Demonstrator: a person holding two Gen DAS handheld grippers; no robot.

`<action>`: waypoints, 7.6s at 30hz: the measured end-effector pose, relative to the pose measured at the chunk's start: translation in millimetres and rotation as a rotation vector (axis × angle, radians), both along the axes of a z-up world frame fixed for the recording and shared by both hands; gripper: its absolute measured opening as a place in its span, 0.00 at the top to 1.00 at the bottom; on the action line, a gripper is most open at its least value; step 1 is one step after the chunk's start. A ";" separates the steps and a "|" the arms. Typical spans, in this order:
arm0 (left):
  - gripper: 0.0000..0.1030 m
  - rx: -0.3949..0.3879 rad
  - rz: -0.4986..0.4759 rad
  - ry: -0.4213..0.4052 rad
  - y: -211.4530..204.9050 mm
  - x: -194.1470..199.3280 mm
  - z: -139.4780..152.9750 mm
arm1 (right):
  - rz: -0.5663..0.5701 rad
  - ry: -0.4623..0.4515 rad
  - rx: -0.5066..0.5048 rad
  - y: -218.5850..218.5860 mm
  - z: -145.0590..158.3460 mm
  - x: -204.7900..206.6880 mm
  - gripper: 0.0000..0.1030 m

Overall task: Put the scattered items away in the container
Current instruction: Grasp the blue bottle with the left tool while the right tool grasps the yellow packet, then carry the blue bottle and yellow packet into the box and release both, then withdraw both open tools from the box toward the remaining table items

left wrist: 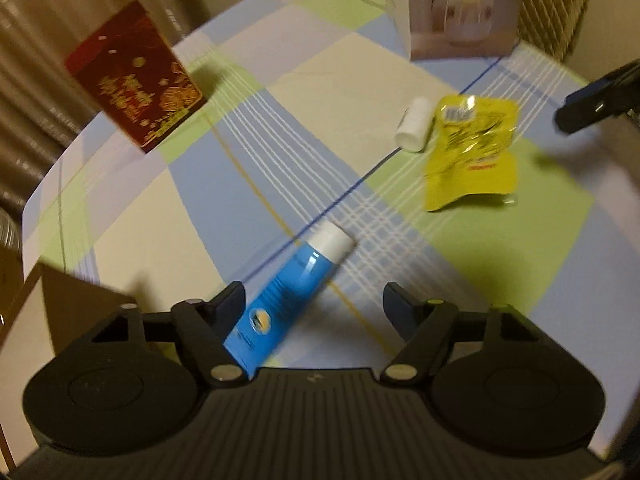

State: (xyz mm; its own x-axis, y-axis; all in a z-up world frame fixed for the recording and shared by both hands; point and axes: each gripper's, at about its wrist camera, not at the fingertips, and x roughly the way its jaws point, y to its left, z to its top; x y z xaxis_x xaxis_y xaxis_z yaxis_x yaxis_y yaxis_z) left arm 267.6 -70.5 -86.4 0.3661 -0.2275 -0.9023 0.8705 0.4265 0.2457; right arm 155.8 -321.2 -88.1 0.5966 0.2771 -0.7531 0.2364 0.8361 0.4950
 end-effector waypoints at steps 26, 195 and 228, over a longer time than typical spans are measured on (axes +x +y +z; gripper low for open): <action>0.69 0.053 0.108 0.111 -14.5 -43.4 -29.8 | 0.022 -0.050 0.087 -3.2 -7.6 11.9 0.03; 0.71 -0.280 0.758 0.041 359.1 46.7 59.1 | 0.933 -0.191 0.030 421.9 39.3 175.3 0.96; 0.07 -0.244 0.762 0.039 335.3 -4.4 73.6 | 0.945 -0.303 -0.444 429.2 49.9 126.2 0.00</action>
